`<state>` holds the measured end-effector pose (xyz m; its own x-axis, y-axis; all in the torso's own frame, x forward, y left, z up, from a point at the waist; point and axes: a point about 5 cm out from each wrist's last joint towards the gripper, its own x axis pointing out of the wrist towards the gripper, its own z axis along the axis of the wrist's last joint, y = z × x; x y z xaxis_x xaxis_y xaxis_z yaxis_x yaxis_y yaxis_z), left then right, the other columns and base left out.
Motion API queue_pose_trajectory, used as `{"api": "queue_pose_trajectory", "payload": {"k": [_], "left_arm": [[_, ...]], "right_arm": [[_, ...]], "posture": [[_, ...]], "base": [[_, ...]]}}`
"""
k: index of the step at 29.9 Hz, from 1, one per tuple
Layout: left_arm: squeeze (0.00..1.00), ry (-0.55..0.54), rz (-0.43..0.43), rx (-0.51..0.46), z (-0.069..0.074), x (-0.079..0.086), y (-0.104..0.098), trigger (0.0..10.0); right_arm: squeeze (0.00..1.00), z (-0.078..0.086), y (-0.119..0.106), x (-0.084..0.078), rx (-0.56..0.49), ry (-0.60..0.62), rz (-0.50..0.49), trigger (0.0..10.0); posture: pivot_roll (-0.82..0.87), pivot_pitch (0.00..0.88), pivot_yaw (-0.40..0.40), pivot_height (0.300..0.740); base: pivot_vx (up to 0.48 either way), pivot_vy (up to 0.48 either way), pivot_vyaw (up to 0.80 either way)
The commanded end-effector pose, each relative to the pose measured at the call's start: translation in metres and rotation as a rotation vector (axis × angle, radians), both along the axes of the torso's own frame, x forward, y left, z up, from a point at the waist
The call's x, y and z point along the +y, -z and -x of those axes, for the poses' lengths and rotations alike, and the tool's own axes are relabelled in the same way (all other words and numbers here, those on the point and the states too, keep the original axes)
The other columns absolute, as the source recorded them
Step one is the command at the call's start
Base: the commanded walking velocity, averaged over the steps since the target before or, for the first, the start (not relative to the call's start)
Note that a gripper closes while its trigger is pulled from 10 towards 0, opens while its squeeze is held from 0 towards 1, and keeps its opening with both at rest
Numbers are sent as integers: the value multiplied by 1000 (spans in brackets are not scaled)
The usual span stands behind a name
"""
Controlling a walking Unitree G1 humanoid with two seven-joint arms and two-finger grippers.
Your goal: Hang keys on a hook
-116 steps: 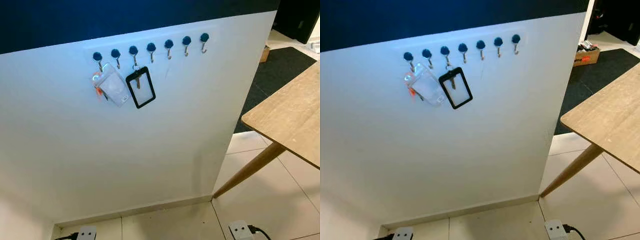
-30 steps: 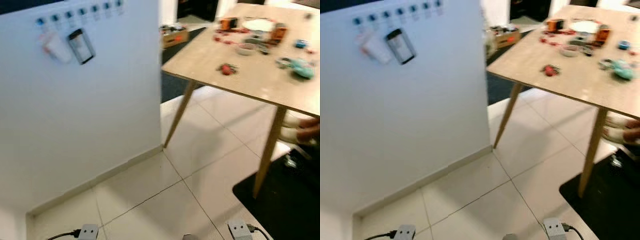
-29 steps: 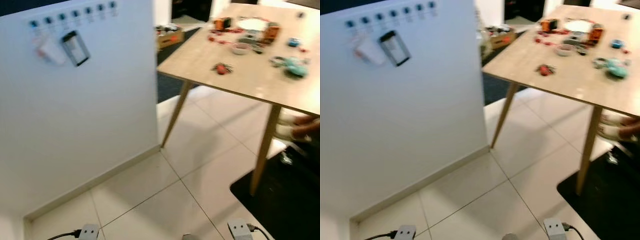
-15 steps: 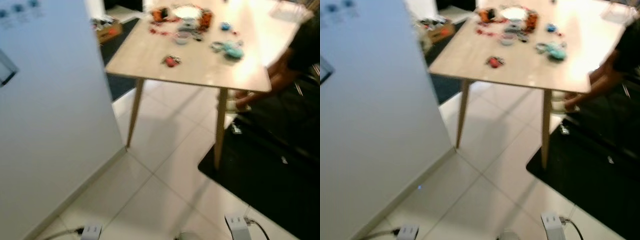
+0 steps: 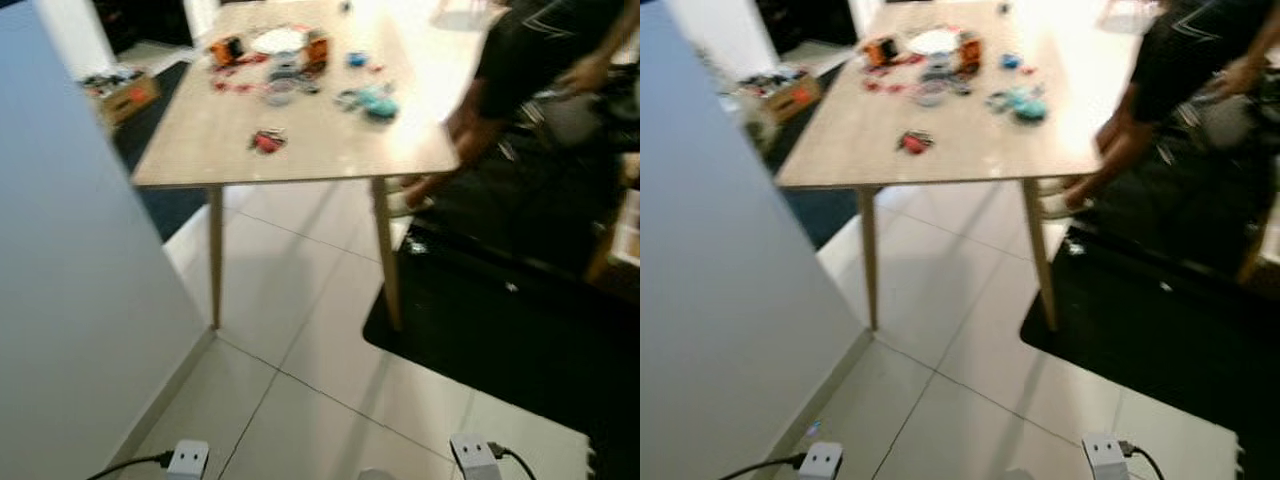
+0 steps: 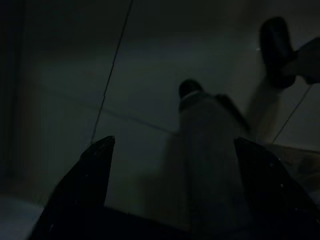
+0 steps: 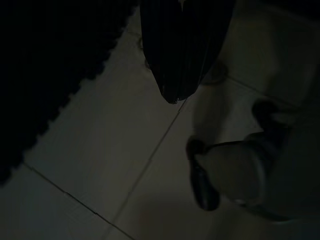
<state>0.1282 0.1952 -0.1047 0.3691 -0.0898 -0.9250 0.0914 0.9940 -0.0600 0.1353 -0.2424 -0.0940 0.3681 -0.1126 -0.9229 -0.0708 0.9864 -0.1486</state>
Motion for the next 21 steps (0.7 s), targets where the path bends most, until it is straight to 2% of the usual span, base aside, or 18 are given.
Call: {"api": "queue_pose_trajectory", "payload": {"k": [1, 17, 21], "left_arm": [[0, -2, -8, 31, 11, 4, 3, 10000], [0, -16, -17, 30, 15, 10, 3, 10000], [0, -22, -20, 30, 16, 9, 3, 10000]], "right_arm": [[0, 4, 3, 5, 15, 5, -18, 10000], [0, 3, 2, 4, 7, -12, -9, 10000], [0, 3, 2, 4, 2, -20, -4, 10000]], "posture": [[-117, 82, 92, 740], [-118, 81, 89, 740], [-122, 79, 90, 740]], "base": [[0, 0, -800], [0, 0, -800], [0, 0, 0]]}}
